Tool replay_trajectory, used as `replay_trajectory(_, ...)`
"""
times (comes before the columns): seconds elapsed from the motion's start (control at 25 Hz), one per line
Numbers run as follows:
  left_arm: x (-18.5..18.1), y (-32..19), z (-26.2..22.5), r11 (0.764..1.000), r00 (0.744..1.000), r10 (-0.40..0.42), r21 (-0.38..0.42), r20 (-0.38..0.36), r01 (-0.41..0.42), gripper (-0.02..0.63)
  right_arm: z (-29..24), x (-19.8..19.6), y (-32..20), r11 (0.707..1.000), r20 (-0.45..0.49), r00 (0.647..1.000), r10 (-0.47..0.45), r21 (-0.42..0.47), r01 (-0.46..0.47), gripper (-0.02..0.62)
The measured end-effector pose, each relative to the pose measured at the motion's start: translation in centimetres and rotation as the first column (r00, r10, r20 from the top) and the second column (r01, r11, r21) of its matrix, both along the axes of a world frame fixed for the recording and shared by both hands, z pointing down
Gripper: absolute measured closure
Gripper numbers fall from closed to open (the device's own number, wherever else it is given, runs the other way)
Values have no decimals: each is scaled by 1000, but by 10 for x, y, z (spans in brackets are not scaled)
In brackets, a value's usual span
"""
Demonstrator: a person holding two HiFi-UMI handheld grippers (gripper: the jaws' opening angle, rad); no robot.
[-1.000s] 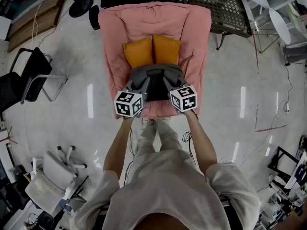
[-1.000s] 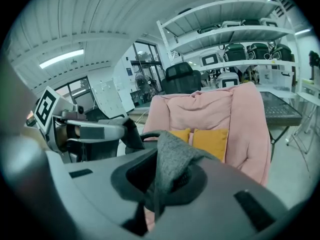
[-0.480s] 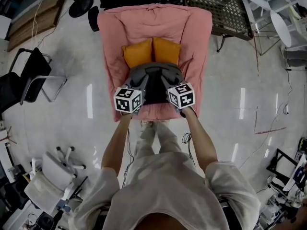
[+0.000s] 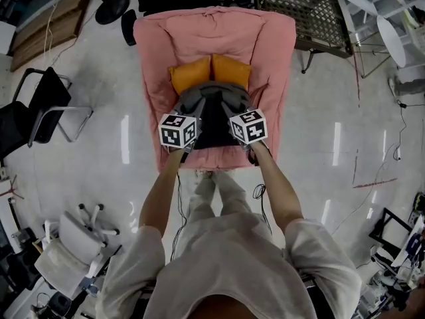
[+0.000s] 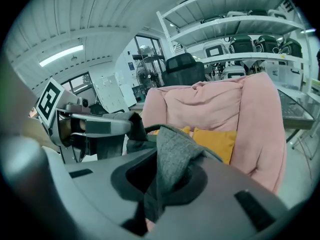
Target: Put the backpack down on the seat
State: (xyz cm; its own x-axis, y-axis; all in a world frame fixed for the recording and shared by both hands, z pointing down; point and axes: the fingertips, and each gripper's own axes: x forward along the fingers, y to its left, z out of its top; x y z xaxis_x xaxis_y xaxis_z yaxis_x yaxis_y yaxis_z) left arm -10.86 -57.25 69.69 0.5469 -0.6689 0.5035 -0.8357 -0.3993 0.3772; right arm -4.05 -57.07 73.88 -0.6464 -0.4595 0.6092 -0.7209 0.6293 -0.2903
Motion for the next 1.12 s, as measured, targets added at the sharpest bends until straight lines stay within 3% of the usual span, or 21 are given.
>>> replay_trajectory(0.6,-9,-38,25,999,1000,-24,-42,20,24,571,27,-11,-37,999,-28,1000,-6,-45,5,558)
replay_trajectory(1.12,-7,-37,31,998,999,-32,-55,13,33,570,34,-11,-38,998,-37,999,5,-59,-8,545)
